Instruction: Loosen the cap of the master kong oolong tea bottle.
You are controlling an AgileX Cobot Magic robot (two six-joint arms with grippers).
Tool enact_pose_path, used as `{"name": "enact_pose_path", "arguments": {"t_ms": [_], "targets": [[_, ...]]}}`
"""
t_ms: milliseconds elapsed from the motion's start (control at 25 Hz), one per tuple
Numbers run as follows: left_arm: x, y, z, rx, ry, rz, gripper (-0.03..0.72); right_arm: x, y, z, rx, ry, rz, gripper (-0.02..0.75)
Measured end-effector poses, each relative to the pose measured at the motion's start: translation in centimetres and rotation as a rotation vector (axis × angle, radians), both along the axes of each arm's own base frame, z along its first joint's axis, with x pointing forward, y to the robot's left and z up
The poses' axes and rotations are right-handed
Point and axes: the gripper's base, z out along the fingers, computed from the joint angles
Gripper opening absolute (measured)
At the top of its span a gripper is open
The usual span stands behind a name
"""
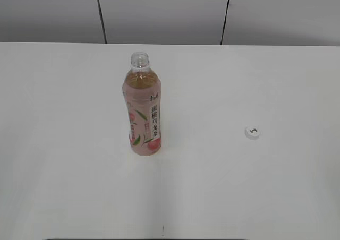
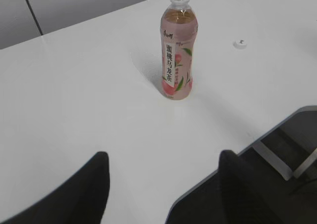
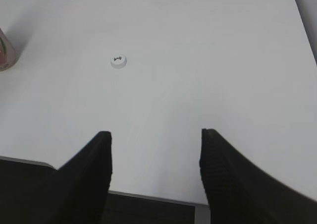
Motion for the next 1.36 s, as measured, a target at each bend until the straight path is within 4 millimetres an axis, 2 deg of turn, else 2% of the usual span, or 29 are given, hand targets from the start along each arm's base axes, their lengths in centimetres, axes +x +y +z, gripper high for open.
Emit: {"name": "enact_pose_path", "arguments": {"t_ms": [560,680,960,1360], "targets": [[-0.18,0.10,0.00,-0.006,-0.011,0.003,0.412,0.02,0.00,0.04,0.002,-0.005,-0.001,0.430],[-0.71,0.29,-0.03,-0.021,-0.039,0.086,0.399,0.00,0.03,0.04,0.003,-0.005,-0.037,0.430],[-0.89,-0.05,-0.04,-0.017,-0.050,0.426,0.384,-0.08,0.22,0.08,0.002,-0.010,-0.265,0.430],[-0.89,-0.08,-0.04,-0.016,-0.050,0.456,0.361,-0.09,0.24,0.09,0.002,-0.011,-0.294,0.430]]}}
